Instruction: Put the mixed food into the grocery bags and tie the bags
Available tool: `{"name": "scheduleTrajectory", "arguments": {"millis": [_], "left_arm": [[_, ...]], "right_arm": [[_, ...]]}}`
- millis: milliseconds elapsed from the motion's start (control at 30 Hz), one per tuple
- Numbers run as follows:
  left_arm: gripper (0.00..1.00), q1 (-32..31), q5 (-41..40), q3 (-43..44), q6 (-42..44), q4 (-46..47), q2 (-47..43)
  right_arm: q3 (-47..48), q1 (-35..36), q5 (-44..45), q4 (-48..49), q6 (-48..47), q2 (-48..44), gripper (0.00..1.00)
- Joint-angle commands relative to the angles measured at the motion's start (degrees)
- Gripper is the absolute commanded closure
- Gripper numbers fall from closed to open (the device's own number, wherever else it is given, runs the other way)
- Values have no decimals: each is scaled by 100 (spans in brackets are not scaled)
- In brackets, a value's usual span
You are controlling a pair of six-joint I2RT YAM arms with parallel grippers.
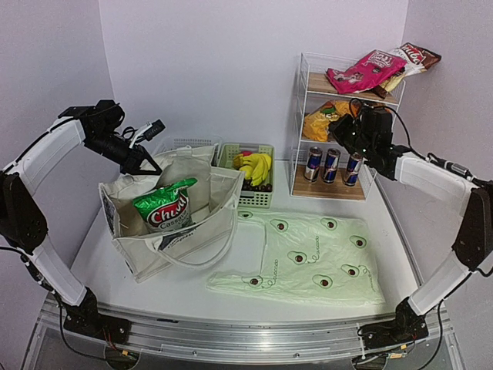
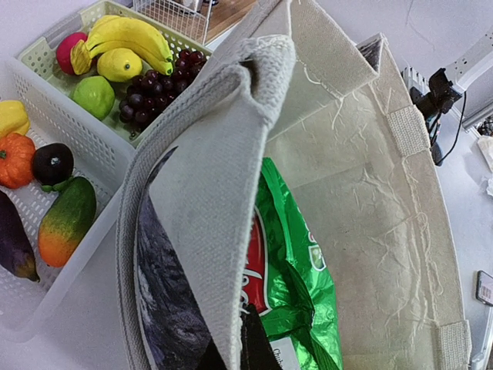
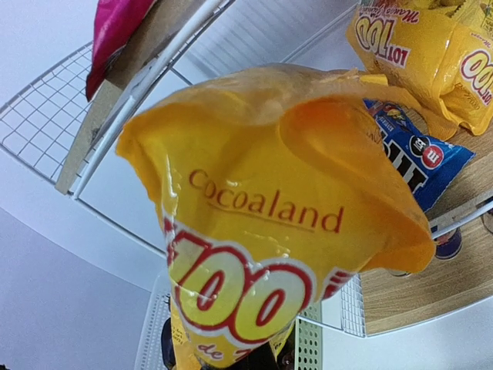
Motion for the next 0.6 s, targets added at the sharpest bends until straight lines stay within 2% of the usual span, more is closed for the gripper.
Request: {"name": "scheduleTrajectory", "arguments": {"millis": [0, 167, 400, 500, 567], "left_arm": [[100, 12, 346, 59, 95, 67, -259], [100, 6, 333, -11, 117, 46, -319], [100, 7, 336, 0, 128, 43, -309], [100, 9, 336, -9, 135, 32, -311], [100, 11, 336, 0, 136, 26, -311]], "right_arm": [[459, 44, -439, 418, -45, 279, 100], [688, 28, -395, 294, 89, 530, 98], [1052, -16, -212, 37, -3, 787, 60], [1079, -37, -3, 15, 41, 853, 50], [1069, -66, 232, 11, 193, 929, 48]]}}
